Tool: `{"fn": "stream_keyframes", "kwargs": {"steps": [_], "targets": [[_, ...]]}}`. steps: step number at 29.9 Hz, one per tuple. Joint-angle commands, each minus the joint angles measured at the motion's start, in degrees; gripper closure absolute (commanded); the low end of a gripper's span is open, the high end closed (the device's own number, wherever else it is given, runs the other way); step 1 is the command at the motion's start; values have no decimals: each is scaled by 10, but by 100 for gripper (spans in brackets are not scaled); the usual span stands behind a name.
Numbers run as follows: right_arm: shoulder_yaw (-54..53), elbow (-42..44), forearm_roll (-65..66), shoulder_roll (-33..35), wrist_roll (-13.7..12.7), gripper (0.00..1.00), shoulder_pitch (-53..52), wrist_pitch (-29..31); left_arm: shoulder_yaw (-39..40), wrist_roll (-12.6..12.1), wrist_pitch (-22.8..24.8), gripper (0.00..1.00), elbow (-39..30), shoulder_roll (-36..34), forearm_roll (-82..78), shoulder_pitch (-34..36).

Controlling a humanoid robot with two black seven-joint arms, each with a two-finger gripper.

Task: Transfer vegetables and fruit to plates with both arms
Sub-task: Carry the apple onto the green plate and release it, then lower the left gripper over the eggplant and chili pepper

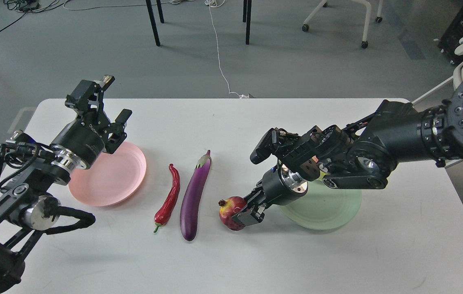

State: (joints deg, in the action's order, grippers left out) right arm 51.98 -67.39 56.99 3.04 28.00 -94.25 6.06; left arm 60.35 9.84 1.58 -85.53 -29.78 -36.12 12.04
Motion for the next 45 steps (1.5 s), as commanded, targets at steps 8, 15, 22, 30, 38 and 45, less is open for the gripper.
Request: {"fn": "stream_keyframes", "kwargs": {"steps": [8,15,22,30,38,45], "targets": [[-10,-81,107,212,0,58,-63,3,-1,0,0,2,-1,2,0,0],[7,-91,156,294,0,29,-43,2,-5,-1,1,2,-1,7,0,3],[-49,-104,106,336,0,1,-31,2,-6,-2,2,2,-3,0,-2,5],[-252,-106,-119,448,0,1,91,2,-10,-2,33,2,-7,-25,-11,5],[-472,-81,-486,483,0,1,378,3,-23,-1,113,2,-32,-29,-249,11],[-586,-54,-630,476,0,1,520,17,-148,-5,177,2,-49,-30,-552,111]]}}
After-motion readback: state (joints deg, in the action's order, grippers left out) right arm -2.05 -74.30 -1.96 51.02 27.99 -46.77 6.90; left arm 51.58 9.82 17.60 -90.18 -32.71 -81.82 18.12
